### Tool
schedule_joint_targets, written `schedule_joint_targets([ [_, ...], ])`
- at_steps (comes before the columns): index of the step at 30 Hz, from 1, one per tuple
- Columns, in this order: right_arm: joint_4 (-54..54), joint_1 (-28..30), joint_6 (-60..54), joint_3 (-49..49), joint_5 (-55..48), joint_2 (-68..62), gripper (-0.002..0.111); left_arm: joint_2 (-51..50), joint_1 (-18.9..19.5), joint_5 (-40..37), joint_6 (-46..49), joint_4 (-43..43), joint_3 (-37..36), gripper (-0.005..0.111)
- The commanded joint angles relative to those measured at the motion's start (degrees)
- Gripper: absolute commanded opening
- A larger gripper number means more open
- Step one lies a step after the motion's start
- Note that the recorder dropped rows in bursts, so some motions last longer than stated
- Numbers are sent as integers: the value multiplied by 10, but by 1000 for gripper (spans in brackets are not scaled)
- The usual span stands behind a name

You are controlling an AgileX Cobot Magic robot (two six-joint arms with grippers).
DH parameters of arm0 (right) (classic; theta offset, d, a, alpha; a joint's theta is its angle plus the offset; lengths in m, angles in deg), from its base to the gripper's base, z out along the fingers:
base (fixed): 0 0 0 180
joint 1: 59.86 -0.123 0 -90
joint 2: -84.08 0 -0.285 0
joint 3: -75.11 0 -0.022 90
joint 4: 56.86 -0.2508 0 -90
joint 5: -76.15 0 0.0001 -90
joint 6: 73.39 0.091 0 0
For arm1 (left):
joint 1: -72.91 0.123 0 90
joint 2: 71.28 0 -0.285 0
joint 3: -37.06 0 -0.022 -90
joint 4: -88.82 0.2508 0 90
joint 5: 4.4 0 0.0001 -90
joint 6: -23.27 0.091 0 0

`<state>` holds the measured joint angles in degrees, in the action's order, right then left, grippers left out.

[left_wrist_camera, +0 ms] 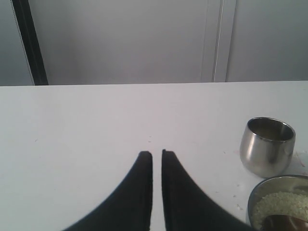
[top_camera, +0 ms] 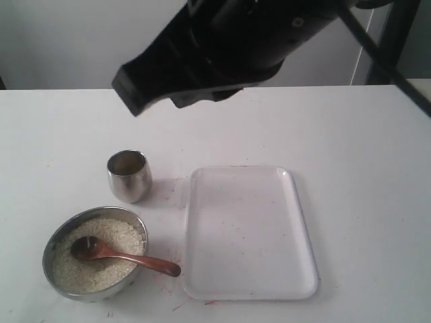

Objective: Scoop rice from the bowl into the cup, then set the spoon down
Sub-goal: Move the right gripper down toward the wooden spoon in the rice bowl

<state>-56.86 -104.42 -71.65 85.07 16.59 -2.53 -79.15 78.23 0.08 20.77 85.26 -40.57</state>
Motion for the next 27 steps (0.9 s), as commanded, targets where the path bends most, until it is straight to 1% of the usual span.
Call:
schedule_joint_targets([
  [1,-7,-3,-55,1,-32,-6,0,1,-4,2,-3,-3,4,14],
  [5,0,-29,-55,1,-32,-34,0,1,-4,2,-3,-3,4,14],
  [9,36,-58,-55,1,-35,-96,0,1,-4,2,-3,-3,4,14],
  [12,46,-63,-55,1,-30,-139,0,1,-4,2,-3,-3,4,14],
  [17,43,-63,-55,1,-30,-171,0,1,-4,2,-3,-3,4,14],
  [19,28,-63,-54,1,-30,-174,0,1,-4,2,-3,-3,4,14],
  [24,-50,-63,-55,1,-46,-183,0,1,-4,2,-3,-3,4,14],
  [27,-54,-64,-83,1,-63,-197,0,1,-4,2,-3,-3,4,14],
])
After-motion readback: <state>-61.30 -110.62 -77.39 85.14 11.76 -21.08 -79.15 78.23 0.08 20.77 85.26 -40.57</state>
